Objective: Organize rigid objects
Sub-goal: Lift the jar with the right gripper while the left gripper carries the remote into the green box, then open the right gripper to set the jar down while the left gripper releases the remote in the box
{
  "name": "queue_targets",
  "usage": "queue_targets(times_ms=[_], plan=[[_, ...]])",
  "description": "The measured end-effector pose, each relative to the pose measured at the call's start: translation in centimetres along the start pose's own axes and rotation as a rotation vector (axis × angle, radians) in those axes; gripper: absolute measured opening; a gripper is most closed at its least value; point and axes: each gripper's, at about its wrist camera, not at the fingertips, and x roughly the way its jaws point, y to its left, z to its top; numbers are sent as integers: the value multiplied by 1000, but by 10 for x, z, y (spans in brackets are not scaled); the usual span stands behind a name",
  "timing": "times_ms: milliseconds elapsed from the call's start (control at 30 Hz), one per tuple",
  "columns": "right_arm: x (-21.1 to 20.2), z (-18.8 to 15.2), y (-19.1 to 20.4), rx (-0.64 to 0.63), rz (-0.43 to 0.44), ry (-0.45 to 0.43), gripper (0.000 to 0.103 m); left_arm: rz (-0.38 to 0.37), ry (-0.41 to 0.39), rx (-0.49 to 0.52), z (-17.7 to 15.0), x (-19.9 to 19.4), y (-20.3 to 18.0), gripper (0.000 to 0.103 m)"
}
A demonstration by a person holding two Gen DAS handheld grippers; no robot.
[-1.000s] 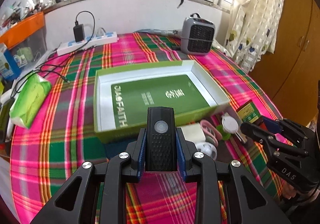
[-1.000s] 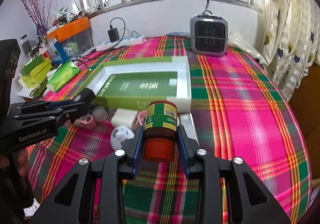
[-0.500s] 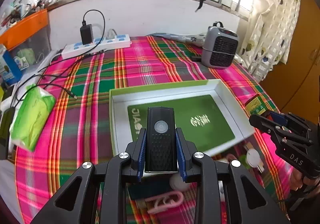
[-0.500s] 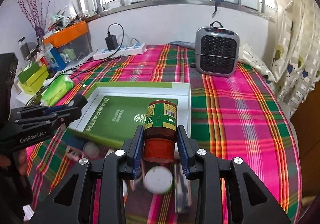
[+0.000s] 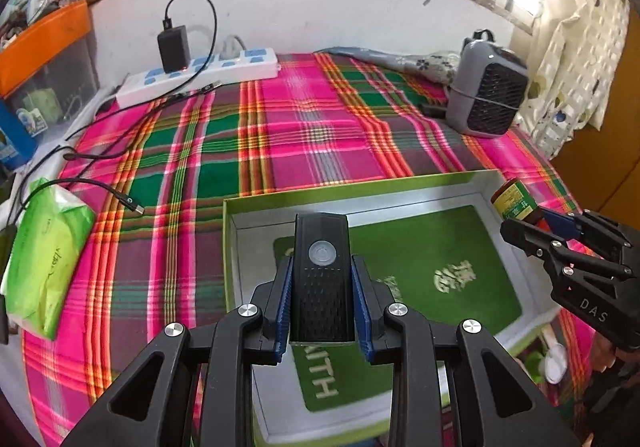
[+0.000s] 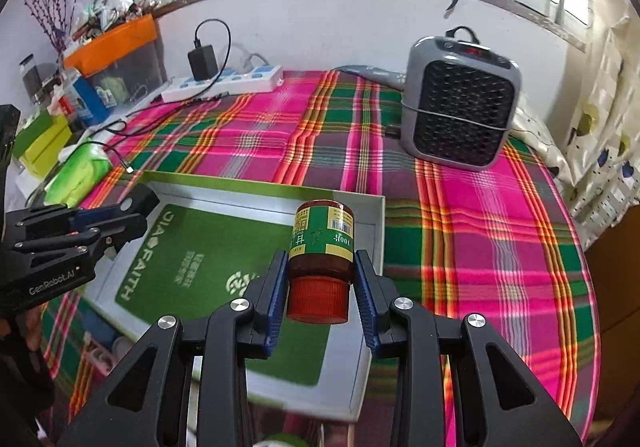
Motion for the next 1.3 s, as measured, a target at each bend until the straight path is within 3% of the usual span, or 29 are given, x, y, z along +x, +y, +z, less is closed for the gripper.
queue_targets(times_ms=[567,1300], plan=[[45,10,0,-24,14,77,34,5,49,6,2,24,4,26],[53,12,6,-39,21,96,34,28,48,11,4,25,1,27]])
